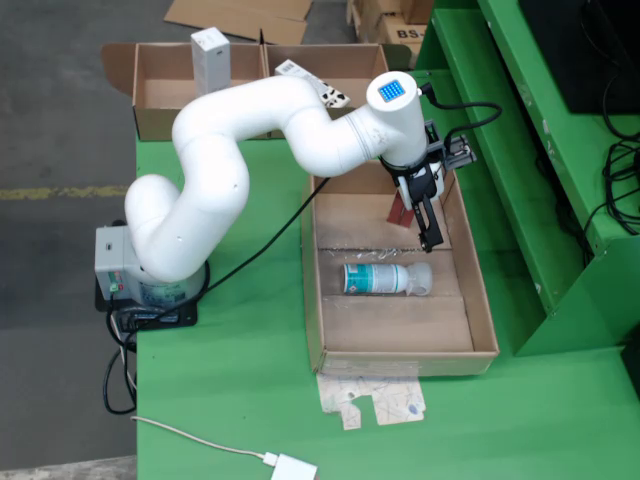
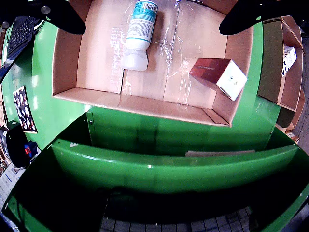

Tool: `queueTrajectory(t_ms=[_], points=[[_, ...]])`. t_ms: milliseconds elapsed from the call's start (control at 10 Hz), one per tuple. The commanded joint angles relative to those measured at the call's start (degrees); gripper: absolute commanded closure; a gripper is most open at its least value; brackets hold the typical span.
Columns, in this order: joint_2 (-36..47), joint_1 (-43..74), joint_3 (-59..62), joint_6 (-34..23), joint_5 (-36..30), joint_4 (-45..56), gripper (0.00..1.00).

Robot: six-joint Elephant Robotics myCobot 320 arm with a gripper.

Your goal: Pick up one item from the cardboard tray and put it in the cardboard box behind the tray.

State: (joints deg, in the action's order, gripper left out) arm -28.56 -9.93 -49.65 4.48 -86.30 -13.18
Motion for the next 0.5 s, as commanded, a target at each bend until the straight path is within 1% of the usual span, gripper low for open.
queueTrajectory(t_ms=[0, 100, 200, 400], points=[[-2.36, 0.19, 3.28, -0.41, -0.28, -2.72, 0.0], [-5.43, 0.6, 2.74, -0.47, -0.71, -5.08, 0.0], [-6.92, 0.87, 3.71, -0.61, -0.96, -4.62, 0.0], [-7.74, 1.38, 2.81, -0.69, -1.33, -5.26, 0.0]])
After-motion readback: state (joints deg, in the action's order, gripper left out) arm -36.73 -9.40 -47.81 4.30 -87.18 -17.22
